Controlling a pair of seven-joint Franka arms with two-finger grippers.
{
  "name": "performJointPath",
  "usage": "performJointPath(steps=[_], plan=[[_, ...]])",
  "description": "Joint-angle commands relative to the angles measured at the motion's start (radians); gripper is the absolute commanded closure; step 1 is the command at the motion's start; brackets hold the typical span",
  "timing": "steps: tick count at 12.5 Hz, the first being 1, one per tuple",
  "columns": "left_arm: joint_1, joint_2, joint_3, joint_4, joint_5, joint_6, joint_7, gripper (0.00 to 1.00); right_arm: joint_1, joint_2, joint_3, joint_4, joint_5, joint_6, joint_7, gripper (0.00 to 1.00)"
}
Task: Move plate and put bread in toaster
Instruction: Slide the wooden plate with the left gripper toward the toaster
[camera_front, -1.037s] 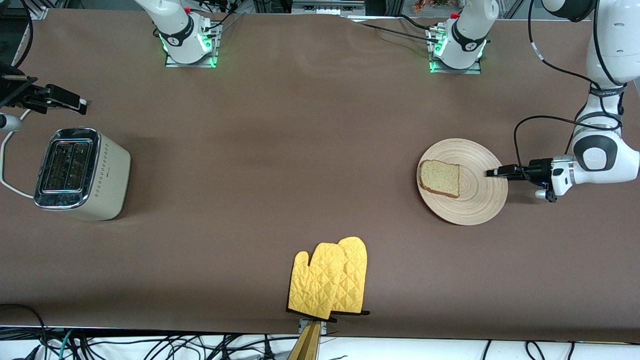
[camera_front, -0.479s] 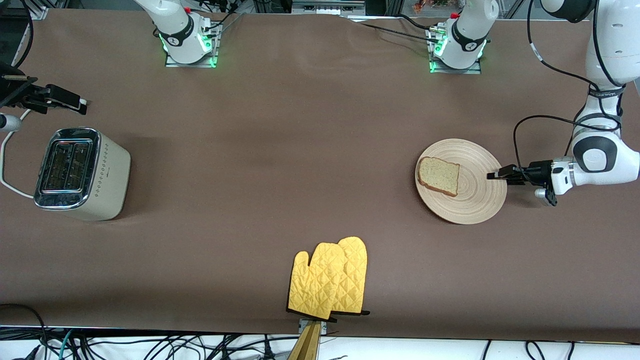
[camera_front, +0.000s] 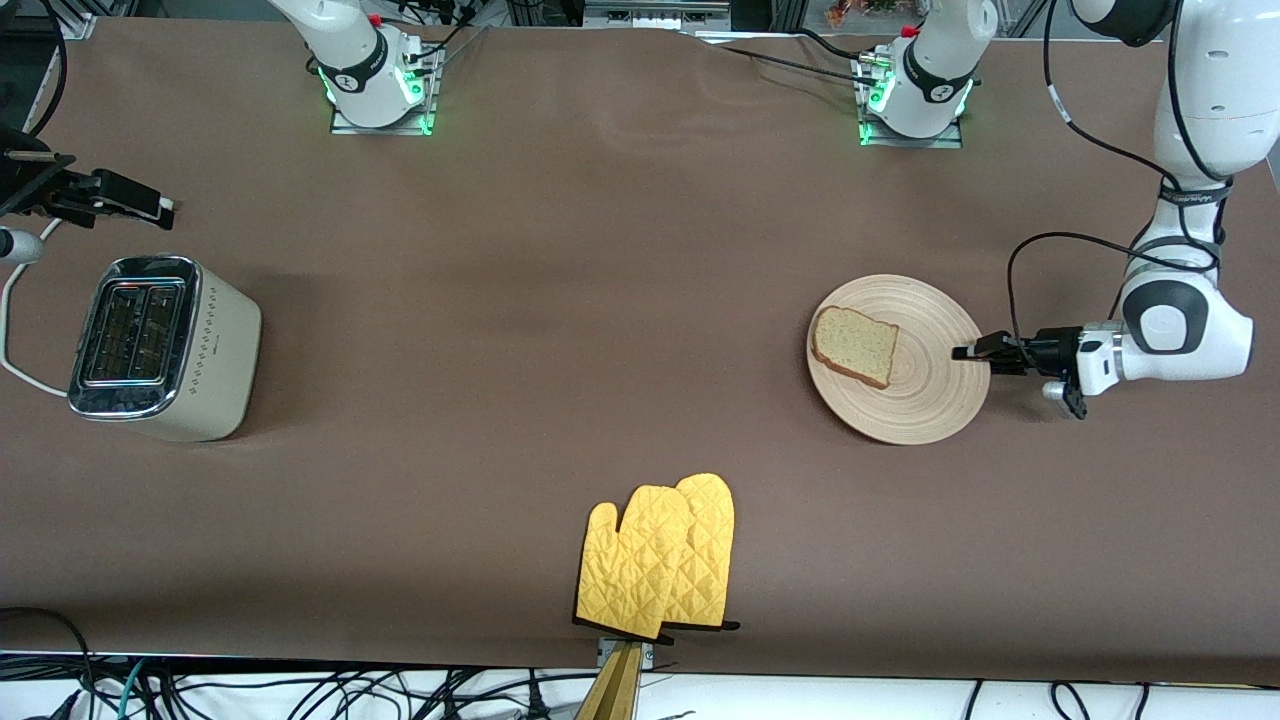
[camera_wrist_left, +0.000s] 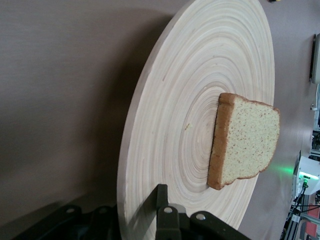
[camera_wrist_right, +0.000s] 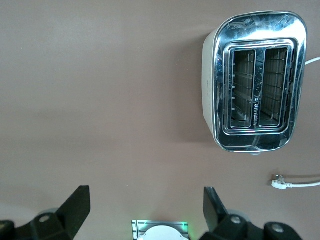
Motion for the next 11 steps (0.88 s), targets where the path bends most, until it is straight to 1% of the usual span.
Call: performJointPath(steps=[1,2,3,6,8,10,11], plan=[[-0.032,0.023,-0.006,0.009,-0.068,-0.026,-0.049,1.00,-0.003,0.006,-0.005,0.018,0.017,-0.016,-0.008,0.00],[-0.035,0.021,-0.011,0.011,-0.076,-0.040,-0.067,1.00,-0.004,0.006,-0.005,0.018,0.017,-0.015,-0.008,0.00],[-0.041,0.018,-0.030,0.011,-0.081,-0.049,-0.064,1.00,-0.004,0.006,-0.005,0.018,0.017,-0.016,-0.008,0.00],[-0.046,0.020,-0.060,0.011,-0.164,-0.083,-0.063,1.00,-0.002,0.006,-0.005,0.018,0.017,-0.018,-0.008,0.00],[-0.046,0.017,-0.095,0.017,-0.222,-0.114,-0.077,1.00,-0.002,0.006,-0.005,0.018,0.017,-0.018,-0.008,0.00],[-0.067,0.017,-0.100,0.024,-0.256,-0.150,-0.144,1.00,-0.002,0.006,-0.005,0.018,0.017,-0.016,-0.008,0.00],[-0.074,0.018,-0.122,0.024,-0.276,-0.152,-0.178,1.00,-0.002,0.006,-0.005,0.018,0.017,-0.016,-0.008,0.00]])
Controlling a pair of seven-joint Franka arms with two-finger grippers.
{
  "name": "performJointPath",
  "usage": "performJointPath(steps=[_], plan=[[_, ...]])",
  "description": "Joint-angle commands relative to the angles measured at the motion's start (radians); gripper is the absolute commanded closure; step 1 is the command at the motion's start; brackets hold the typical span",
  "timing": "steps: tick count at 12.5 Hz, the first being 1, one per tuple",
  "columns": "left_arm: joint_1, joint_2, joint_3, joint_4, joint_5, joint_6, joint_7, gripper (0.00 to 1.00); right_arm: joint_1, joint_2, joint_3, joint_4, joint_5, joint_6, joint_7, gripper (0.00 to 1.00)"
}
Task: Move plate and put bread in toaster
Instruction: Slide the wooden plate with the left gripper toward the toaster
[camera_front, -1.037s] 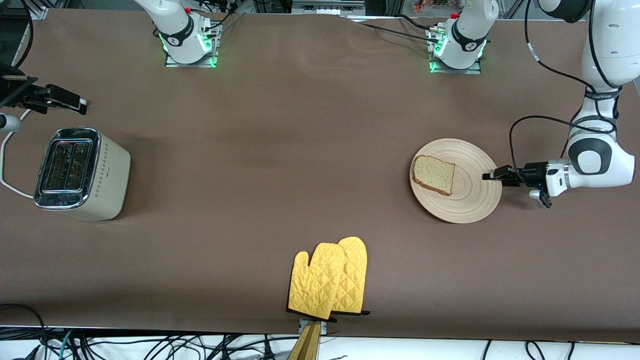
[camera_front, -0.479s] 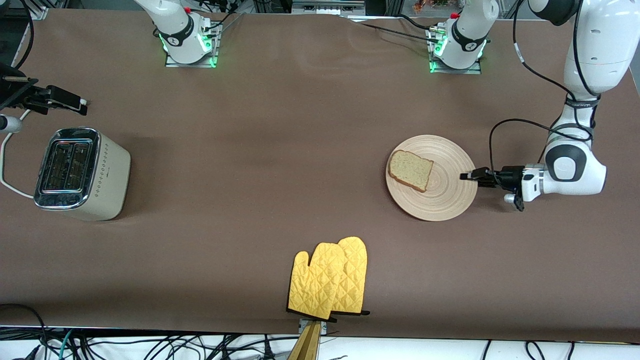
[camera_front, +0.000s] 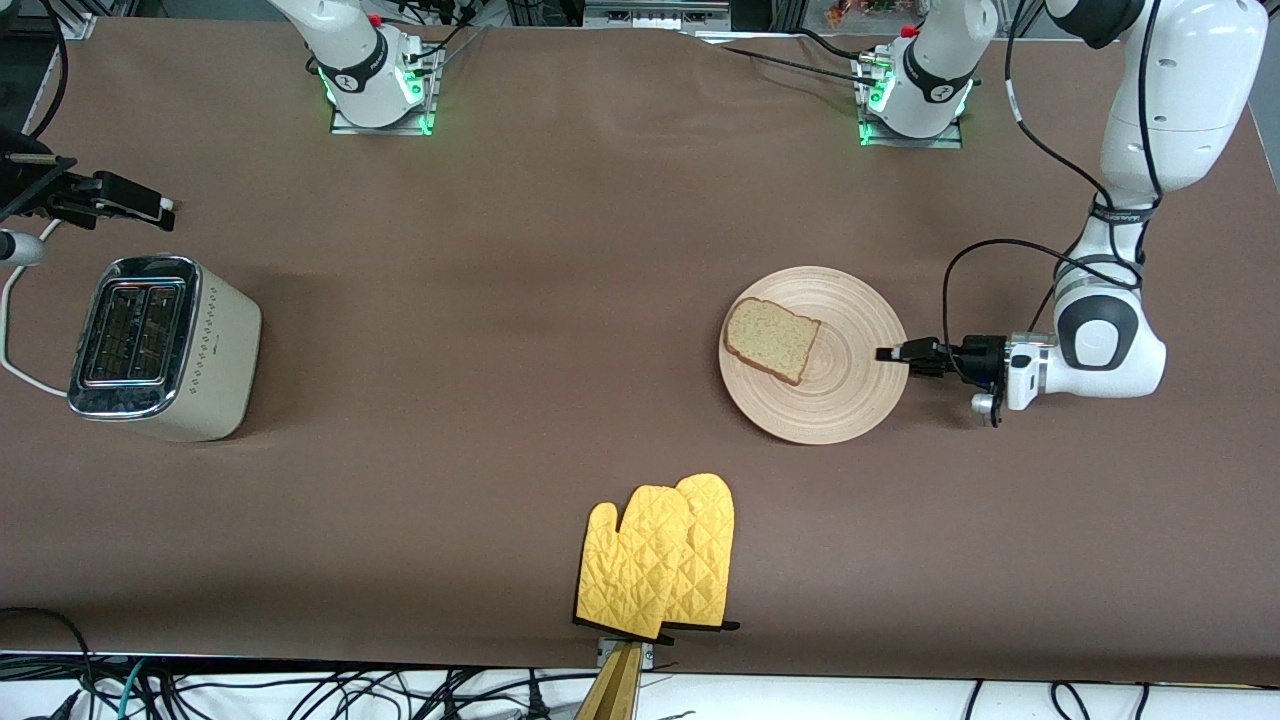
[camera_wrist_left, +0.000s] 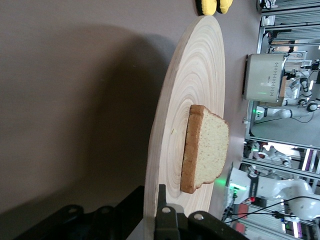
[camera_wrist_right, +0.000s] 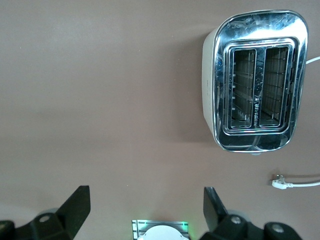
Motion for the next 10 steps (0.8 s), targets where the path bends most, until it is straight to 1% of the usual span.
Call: performJointPath(steps=[1,2,4,5,6,8,10], plan=[[-0.009,0.003,-0.037,0.023,-0.079,-0.049,-0.072,1.00,-0.003,0.003,-0.004,0.018,0.016,-0.018,-0.008,0.00],[-0.014,0.004,-0.060,0.023,-0.105,-0.047,-0.095,1.00,-0.003,0.003,-0.004,0.018,0.016,-0.015,-0.008,0.00],[-0.059,0.009,-0.085,0.030,-0.231,-0.037,-0.132,1.00,-0.002,0.004,-0.004,0.018,0.016,-0.013,-0.008,0.00],[-0.096,0.009,-0.086,0.038,-0.254,0.003,-0.141,1.00,-0.002,0.003,-0.004,0.018,0.018,-0.015,-0.008,0.00],[-0.112,0.009,-0.091,0.044,-0.260,0.058,-0.144,1.00,0.000,0.003,-0.002,0.018,0.016,-0.015,-0.008,0.00],[-0.142,0.009,-0.143,0.046,-0.315,0.168,-0.197,1.00,-0.002,0.004,-0.002,0.018,0.018,-0.015,-0.008,0.00],[-0.196,0.011,-0.161,0.067,-0.377,0.256,-0.207,1.00,0.000,0.003,-0.004,0.018,0.053,-0.022,-0.008,0.00]])
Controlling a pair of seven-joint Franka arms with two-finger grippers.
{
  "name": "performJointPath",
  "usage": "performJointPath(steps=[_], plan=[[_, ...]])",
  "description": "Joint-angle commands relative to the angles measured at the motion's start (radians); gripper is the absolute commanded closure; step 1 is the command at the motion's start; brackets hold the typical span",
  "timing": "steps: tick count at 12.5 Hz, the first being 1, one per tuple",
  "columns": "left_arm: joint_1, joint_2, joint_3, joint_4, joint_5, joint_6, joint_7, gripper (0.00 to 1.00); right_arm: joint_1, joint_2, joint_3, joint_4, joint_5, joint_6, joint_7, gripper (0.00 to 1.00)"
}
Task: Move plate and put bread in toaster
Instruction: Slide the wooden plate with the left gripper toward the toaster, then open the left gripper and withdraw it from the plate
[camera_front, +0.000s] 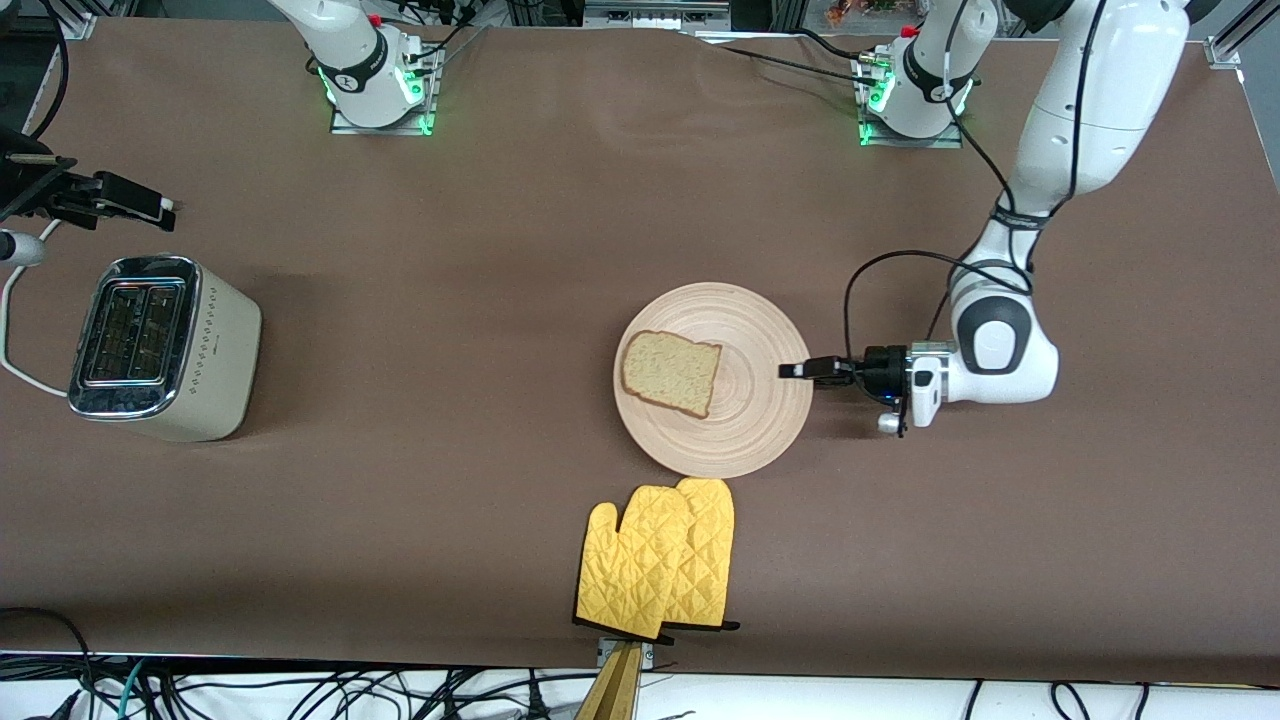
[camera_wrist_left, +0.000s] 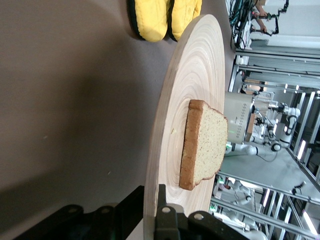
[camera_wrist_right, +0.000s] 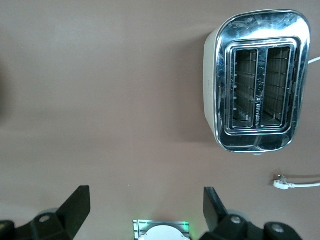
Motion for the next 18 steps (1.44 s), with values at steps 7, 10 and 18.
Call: performJointPath(steps=[7,10,18], plan=[[-0.253,0.060,-0.011,0.083,-0.182,0.236,-0.023,1.00,-0.007,0.005,-0.005,0.018,0.040,-0.022,-0.008,0.00],[-0.293,0.074,-0.011,0.086,-0.222,0.252,-0.020,1.00,-0.005,0.005,-0.005,0.018,0.040,-0.022,-0.008,0.00],[-0.340,0.089,-0.011,0.068,-0.283,0.336,-0.010,0.00,-0.007,0.005,-0.005,0.016,0.040,-0.024,-0.008,0.00]])
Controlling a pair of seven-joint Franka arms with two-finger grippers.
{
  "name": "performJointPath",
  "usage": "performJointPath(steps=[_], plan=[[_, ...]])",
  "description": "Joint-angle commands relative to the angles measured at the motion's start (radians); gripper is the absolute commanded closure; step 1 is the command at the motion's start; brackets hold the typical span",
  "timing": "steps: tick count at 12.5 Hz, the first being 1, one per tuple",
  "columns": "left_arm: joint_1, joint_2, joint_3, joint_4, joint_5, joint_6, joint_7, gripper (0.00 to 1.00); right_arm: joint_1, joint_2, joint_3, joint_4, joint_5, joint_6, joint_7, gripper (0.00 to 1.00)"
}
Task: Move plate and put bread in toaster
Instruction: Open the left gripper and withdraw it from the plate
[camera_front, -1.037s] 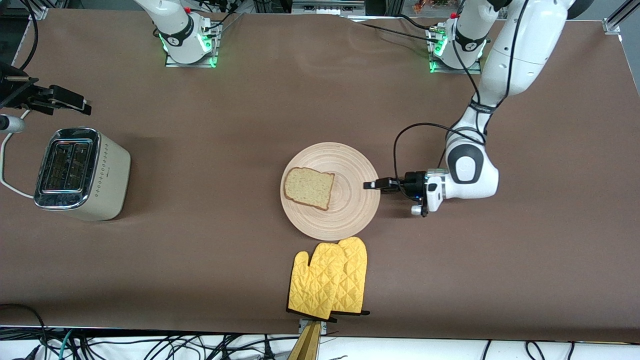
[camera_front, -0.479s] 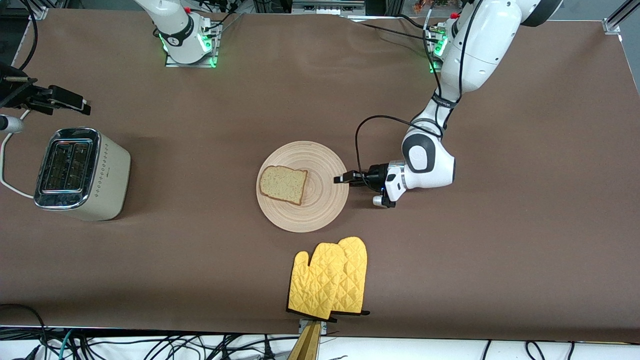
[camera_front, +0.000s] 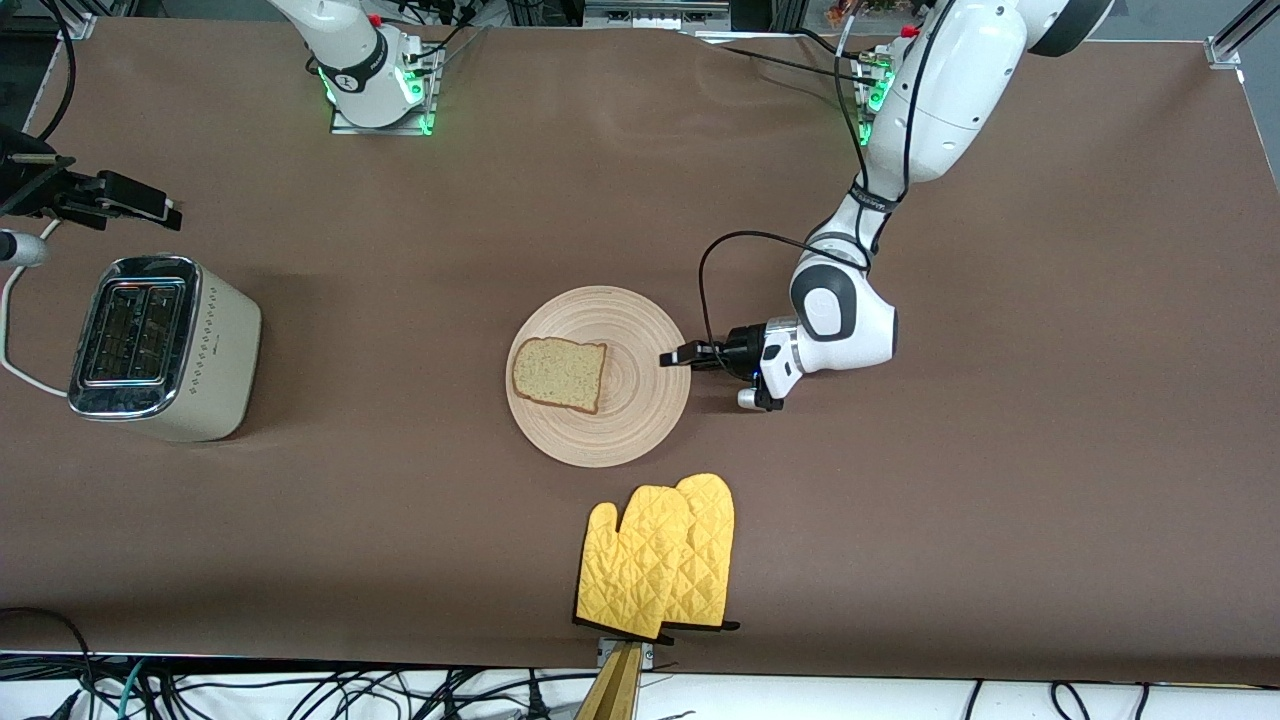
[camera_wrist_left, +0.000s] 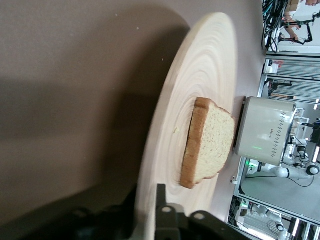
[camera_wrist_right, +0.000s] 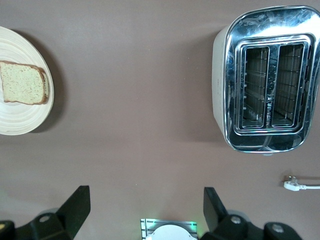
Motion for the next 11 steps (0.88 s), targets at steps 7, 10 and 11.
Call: performJointPath(steps=[7,10,11], plan=[[0.145,-0.162,-0.009,-0.124,0.014,0.018,-0.046,0.00,-0.007,0.005,-0.002,0.016,0.015,-0.019,-0.008,0.00],[0.254,-0.327,-0.009,-0.224,0.393,0.034,-0.084,0.00,-0.005,0.005,-0.002,0.016,0.017,-0.019,-0.008,0.00],[0.294,-0.367,-0.009,-0.226,0.555,0.018,-0.103,0.00,-0.007,0.005,-0.002,0.016,0.017,-0.019,-0.008,0.00]])
